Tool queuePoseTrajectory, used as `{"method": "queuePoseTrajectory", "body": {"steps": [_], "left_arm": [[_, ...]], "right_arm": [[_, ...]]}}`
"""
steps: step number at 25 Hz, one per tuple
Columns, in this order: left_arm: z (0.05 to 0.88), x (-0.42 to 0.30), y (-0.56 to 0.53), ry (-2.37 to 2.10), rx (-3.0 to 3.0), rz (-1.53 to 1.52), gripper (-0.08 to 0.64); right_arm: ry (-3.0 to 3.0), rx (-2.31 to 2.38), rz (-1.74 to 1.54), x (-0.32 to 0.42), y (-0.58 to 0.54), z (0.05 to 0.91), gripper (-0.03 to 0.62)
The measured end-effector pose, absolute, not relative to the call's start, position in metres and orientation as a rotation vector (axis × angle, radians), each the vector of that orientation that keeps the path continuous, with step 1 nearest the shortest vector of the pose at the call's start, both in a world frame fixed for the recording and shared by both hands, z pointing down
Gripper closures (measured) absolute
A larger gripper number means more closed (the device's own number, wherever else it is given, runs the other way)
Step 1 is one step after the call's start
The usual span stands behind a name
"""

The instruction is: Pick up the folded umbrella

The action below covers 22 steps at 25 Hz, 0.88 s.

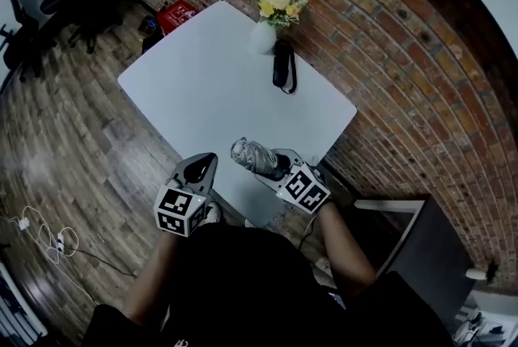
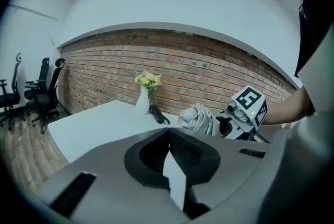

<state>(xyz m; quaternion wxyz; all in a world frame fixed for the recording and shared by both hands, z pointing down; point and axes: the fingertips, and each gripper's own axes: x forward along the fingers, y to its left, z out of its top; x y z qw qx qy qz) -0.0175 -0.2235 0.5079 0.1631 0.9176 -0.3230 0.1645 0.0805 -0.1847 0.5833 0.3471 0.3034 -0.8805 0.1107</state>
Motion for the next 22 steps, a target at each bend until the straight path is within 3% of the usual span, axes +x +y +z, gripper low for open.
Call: {"method": "queuePoseTrajectory", "body": {"steps": [22], "left_arm": [[0.403, 0.013, -0.245, -0.832, 2.779, 0.208, 0.546]], "right_arm": [[-2.826, 1.565, 0.484, 0.130, -0.197, 0.396, 0.357]]}}
